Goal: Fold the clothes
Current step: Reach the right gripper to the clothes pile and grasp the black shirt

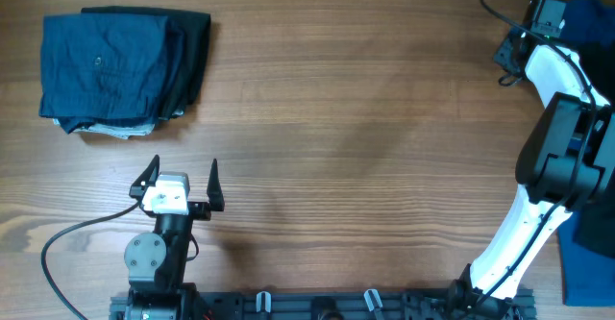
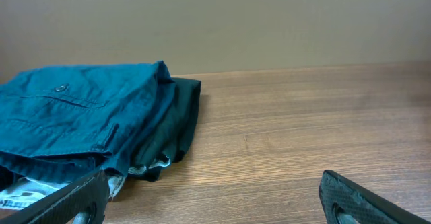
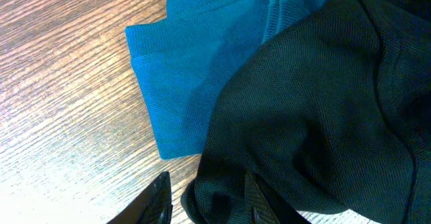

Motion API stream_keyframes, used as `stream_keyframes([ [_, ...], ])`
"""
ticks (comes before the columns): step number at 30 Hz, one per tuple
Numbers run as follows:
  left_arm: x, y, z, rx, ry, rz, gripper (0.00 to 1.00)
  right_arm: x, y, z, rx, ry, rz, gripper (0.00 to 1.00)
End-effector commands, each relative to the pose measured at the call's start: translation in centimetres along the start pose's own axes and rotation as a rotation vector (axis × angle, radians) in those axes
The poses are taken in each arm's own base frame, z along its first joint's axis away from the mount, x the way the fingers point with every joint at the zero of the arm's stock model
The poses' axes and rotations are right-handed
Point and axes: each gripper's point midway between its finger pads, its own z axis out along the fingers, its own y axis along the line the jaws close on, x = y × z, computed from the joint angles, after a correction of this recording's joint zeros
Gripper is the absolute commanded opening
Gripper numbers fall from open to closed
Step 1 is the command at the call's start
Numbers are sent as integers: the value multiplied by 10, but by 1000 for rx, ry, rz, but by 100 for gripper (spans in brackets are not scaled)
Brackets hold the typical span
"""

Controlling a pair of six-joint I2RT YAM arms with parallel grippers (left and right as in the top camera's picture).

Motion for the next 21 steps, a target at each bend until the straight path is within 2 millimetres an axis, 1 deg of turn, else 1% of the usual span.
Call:
stream_keyframes([
  [1, 2, 2, 0, -11, 2, 12, 100, 24, -8, 23, 41, 58, 21, 36],
  [3, 2, 2, 0, -11, 2, 12, 100, 28, -9, 28, 45, 66, 27, 37],
  [7, 2, 2, 0, -11, 2, 12, 100, 29, -10, 29, 47, 68, 29, 36],
  [8, 2, 2, 0, -11, 2, 12, 100, 29, -10, 29, 47, 68, 29, 33],
  [10, 2, 2, 0, -11, 2, 12, 100, 28, -10, 29, 47, 68, 29, 10],
  [11, 2, 2, 0, -11, 2, 12, 100, 27, -10, 29, 49, 64, 30, 4],
  [15, 2, 2, 0, -11, 2, 12, 100, 12, -10, 16, 39, 24, 39, 4],
  [21, 2, 2, 0, -11, 2, 12, 100, -25, -10, -25, 13, -73, 46, 4],
])
